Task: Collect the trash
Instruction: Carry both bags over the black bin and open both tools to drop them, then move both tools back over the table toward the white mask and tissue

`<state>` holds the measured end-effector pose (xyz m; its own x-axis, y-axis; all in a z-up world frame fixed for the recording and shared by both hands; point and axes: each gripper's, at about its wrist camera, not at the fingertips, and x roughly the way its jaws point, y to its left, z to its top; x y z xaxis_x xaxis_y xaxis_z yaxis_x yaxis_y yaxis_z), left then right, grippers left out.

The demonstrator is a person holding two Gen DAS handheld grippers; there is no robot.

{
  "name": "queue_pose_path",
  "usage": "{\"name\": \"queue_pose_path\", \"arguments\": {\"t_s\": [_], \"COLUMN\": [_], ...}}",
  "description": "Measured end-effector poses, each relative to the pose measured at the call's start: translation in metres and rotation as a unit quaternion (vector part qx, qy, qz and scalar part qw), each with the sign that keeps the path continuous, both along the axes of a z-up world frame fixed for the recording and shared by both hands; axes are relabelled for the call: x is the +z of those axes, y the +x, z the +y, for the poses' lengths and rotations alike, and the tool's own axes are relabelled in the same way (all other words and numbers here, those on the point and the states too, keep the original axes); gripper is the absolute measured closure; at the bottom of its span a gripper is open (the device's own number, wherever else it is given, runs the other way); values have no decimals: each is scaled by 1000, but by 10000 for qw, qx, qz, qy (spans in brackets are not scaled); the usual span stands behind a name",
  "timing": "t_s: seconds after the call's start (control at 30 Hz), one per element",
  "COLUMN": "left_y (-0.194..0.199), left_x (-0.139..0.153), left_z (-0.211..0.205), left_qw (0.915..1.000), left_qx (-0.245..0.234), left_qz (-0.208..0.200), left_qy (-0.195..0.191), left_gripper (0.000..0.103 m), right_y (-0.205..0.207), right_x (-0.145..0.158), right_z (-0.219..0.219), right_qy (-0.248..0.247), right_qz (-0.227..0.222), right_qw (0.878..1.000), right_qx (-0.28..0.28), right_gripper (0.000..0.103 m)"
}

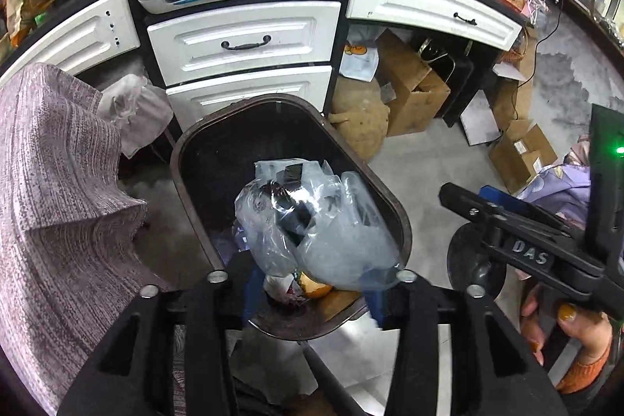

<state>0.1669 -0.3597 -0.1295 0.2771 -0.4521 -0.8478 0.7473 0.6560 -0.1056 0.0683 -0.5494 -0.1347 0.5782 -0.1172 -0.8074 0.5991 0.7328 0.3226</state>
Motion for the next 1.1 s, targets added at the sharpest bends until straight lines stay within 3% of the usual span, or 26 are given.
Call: {"name": "queue_pose_path", "arguments": {"t_s": [0.07,0.17,0.47,0.57,0.9,1.1], "left_y": [0,-1,3,-3,-22,-18], "left_x": [-2,-2,5,16,60,73], "left_z": [-2,-2,15,24,61,91], "left_qw": [10000,9998,9995,9987,9936,9906], "left_qx": [-38,-38,288,353,445,667], "left_qz": [-60,-167,-30,-115,-443,-473], "left_qy": [57,68,-152,-349,-940,-1099], "left_gripper": [35,15,9,9,6,6], "right_y": [-1,-1,-1,0,14,28], "right_x": [0,0,-1,1,15,30], "right_z": [-1,-2,3,6,26,46], "right_qy": [4,14,35,7,-64,-146], "right_qz": [4,6,-30,-69,-210,-305], "right_qw": [10000,10000,10000,10000,9994,9977], "right_qx": [-13,-21,4,14,266,586], "right_gripper": [29,29,28,20,15,15]}}
